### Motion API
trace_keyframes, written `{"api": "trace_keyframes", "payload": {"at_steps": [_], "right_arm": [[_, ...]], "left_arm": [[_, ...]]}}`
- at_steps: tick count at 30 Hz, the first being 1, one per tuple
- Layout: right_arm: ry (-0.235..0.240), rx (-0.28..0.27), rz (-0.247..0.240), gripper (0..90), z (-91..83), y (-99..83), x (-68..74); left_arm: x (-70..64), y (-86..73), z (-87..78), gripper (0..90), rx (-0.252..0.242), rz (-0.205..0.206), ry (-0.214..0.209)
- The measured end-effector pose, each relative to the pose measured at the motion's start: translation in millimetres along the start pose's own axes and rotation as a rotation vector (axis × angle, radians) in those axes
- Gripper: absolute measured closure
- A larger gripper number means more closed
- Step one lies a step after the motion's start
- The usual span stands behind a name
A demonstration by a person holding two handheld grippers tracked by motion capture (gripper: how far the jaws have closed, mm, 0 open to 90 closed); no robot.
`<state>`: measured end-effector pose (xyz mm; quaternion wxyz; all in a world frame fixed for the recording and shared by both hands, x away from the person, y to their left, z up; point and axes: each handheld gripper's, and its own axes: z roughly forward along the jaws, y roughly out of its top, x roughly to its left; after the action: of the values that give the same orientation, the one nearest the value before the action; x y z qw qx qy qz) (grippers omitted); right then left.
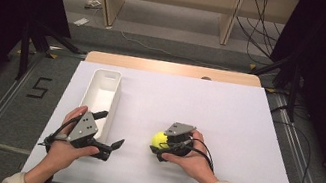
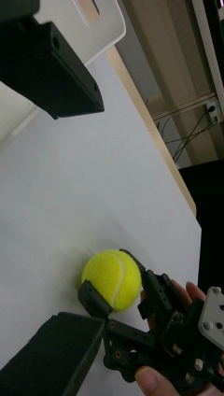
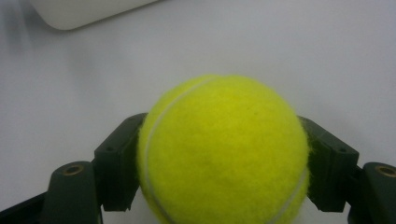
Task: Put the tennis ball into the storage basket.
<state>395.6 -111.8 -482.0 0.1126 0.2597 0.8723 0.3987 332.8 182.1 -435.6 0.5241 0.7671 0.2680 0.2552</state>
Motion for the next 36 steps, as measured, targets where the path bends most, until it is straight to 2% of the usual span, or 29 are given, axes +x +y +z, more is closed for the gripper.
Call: {"api": "trace_keyframes", "payload": {"at_steps": [17,36], "right_arm": [[0.015,-0.038,0.008,26.5,-4.1,4.3,0.0],[0.008,-0.067,0.008,26.5,-8.2,9.1,0.4]], "left_arm": [[0.0,0.2,-0.2,0.0,-0.002,0.000,-0.001],[-0.1,1.4,-0.8,0.0,-0.010,-0.009,-0.003]]}}
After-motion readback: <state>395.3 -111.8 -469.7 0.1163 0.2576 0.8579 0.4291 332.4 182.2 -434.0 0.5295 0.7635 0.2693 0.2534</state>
